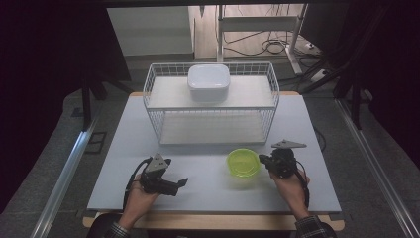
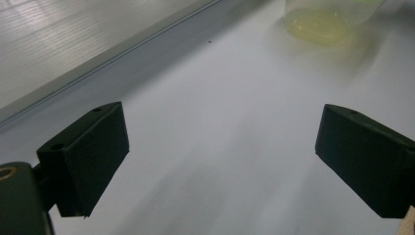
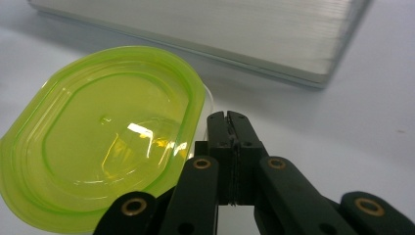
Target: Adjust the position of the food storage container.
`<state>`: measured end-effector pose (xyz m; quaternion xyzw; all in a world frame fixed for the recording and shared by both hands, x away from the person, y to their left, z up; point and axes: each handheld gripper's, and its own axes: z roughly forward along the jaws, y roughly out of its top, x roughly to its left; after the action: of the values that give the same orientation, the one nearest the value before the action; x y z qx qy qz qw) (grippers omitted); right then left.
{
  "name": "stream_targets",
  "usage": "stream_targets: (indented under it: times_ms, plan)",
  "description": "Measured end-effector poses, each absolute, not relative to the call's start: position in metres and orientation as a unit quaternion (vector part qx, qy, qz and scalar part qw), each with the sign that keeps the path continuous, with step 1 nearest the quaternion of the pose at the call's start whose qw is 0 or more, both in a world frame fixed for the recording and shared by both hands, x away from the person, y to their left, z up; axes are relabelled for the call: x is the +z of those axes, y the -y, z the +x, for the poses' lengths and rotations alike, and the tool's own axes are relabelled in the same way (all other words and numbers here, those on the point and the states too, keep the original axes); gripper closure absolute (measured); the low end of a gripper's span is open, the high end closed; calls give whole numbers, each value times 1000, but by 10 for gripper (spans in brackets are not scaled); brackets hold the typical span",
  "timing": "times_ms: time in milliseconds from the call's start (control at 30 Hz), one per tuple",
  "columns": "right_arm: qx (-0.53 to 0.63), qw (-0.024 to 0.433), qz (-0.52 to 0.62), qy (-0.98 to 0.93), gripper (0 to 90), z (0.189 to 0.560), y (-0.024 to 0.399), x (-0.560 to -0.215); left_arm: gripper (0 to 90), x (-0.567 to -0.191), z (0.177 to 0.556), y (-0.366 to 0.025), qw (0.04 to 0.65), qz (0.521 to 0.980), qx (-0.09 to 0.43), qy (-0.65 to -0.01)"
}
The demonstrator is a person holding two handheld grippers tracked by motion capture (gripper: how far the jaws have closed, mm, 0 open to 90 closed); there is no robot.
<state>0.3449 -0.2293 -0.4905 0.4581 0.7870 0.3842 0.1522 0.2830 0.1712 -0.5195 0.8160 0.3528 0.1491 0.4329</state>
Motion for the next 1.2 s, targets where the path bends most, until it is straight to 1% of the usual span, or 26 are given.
stream_targets:
  times_ms: [200, 467, 1000, 1067, 1200]
  plan:
    - [391, 135, 443, -795, 891, 343, 210, -492, 54, -520, 283, -171, 433, 817, 148, -352]
    - [400, 123, 423, -804, 889, 344, 186, -495, 54, -520, 283, -169, 430, 819, 147, -351]
    - [411, 92, 400, -814, 888, 342, 157, -498, 53, -520, 283, -168, 428, 821, 147, -350]
    - [410, 92, 396, -816, 875, 342, 155, -498, 53, -520, 283, -168, 428, 820, 146, -350]
    - [409, 102, 396, -816, 818, 343, 159, -497, 53, -520, 283, -169, 430, 819, 146, -351]
